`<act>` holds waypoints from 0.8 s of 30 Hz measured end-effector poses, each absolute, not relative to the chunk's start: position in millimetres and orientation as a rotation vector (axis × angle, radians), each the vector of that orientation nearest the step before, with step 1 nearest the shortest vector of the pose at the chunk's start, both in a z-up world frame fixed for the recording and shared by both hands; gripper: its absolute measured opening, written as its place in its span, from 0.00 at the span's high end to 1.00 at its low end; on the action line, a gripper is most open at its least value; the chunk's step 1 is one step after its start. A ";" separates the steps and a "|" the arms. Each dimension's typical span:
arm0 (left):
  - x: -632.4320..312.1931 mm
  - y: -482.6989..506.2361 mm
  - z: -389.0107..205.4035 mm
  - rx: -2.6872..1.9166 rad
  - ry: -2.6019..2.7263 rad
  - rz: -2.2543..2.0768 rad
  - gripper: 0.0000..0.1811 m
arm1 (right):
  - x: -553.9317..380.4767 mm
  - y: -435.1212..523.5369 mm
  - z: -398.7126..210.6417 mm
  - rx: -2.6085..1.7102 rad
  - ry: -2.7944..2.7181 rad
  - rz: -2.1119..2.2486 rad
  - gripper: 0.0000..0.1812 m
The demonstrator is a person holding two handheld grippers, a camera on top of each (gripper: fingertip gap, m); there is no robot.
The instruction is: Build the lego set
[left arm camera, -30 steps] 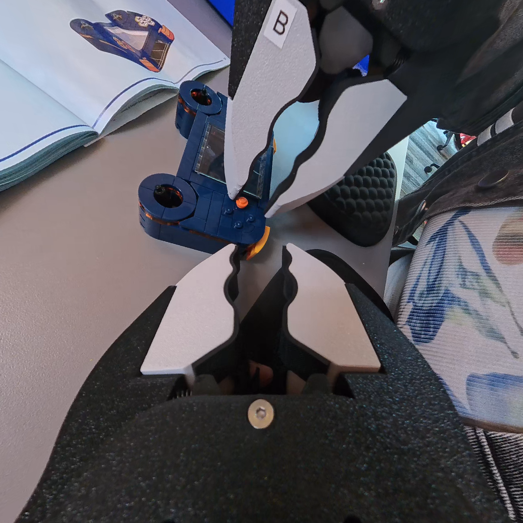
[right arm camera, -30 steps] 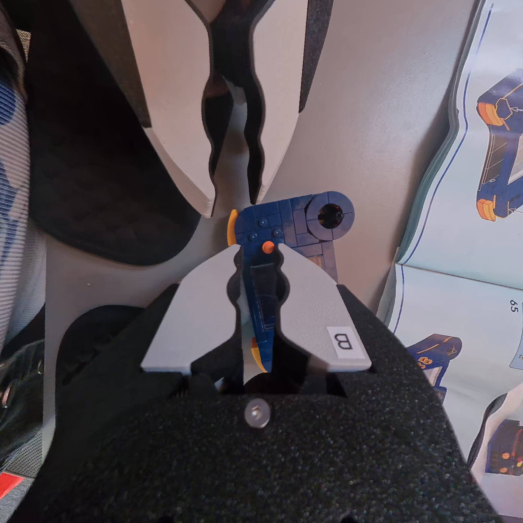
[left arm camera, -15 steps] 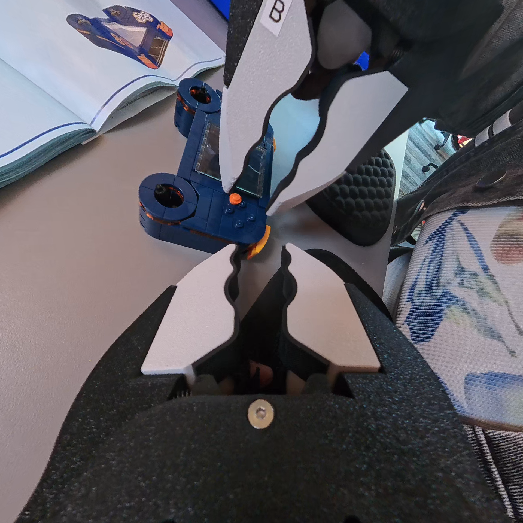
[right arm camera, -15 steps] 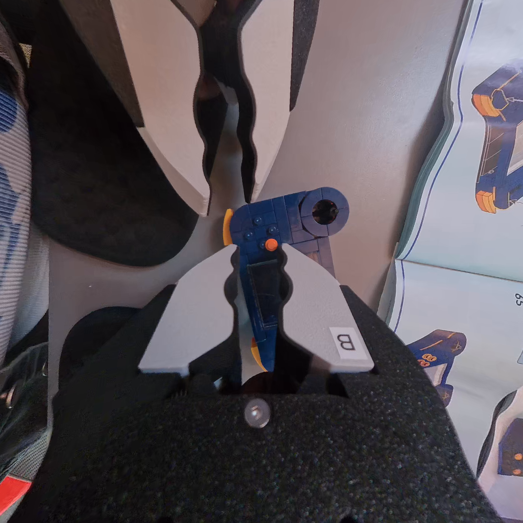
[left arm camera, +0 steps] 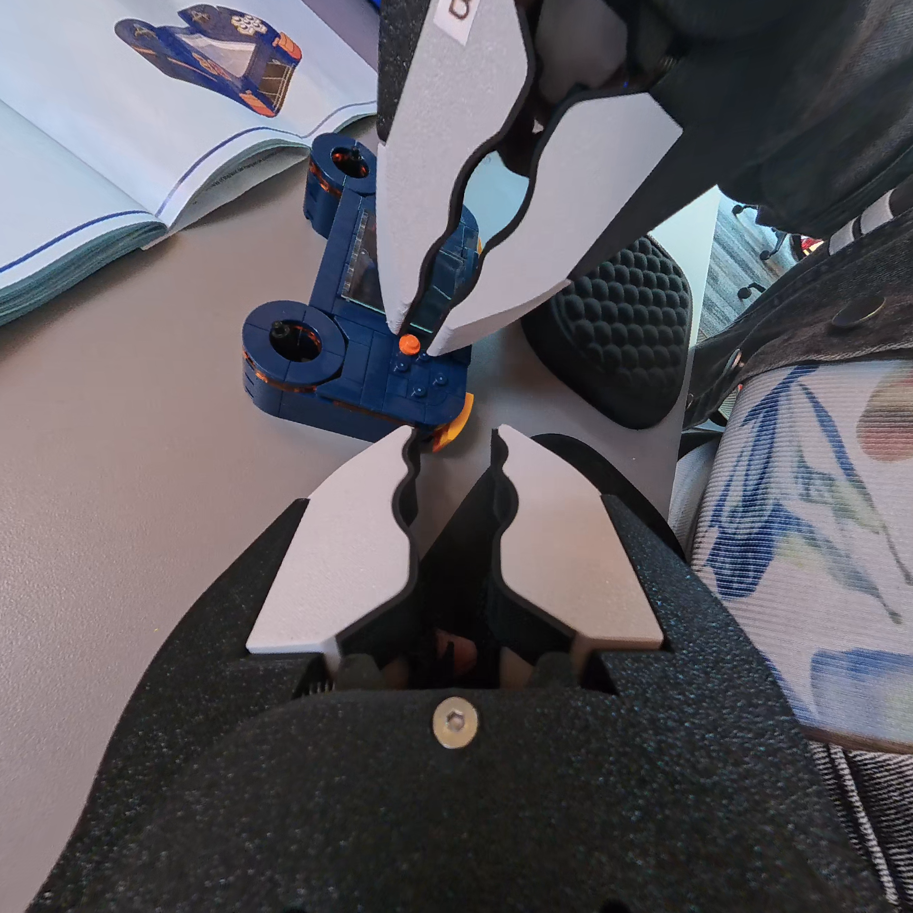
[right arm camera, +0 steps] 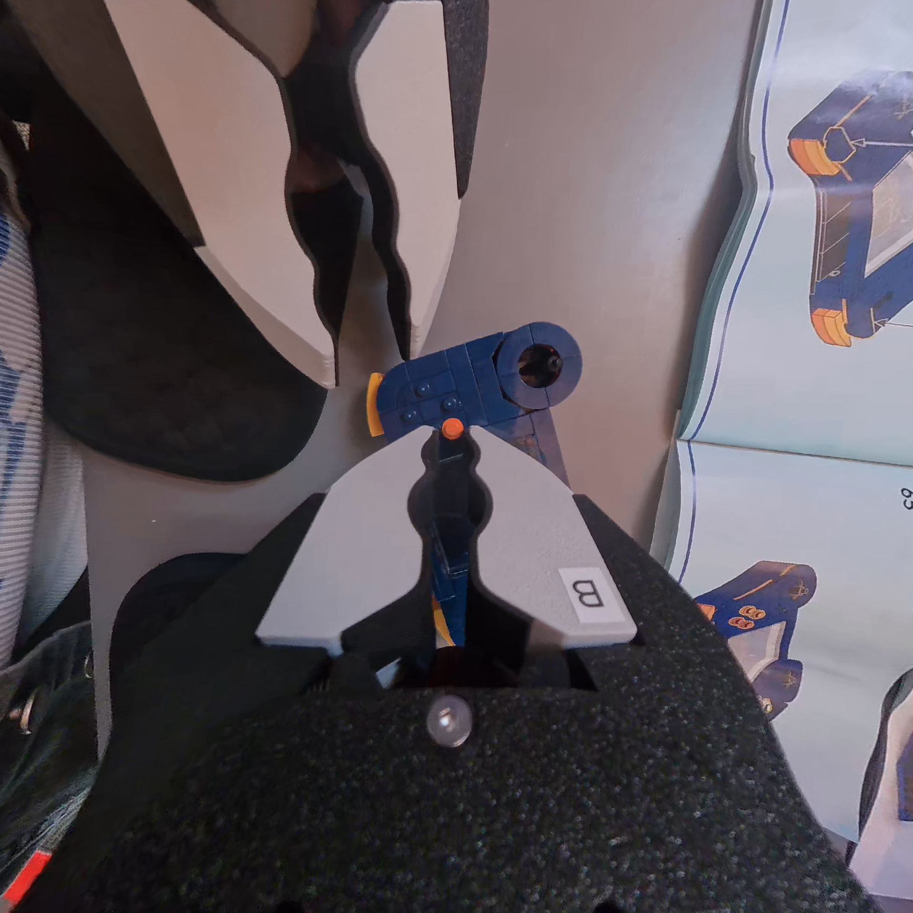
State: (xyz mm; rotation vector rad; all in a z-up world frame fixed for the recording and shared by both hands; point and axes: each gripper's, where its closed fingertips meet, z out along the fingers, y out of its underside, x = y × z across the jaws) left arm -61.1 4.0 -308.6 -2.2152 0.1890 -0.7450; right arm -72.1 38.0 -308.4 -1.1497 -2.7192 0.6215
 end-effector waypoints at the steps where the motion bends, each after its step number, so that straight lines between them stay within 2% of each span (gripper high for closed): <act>1: -61.0 4.0 -308.6 -2.215 0.190 -0.745 0.85 | -72.4 37.8 -308.1 -1.158 -2.719 0.619 0.96; 24: -61.2 4.6 -309.9 -2.223 0.191 -0.734 0.86 | -67.1 35.1 -308.2 -1.099 -2.753 0.492 0.98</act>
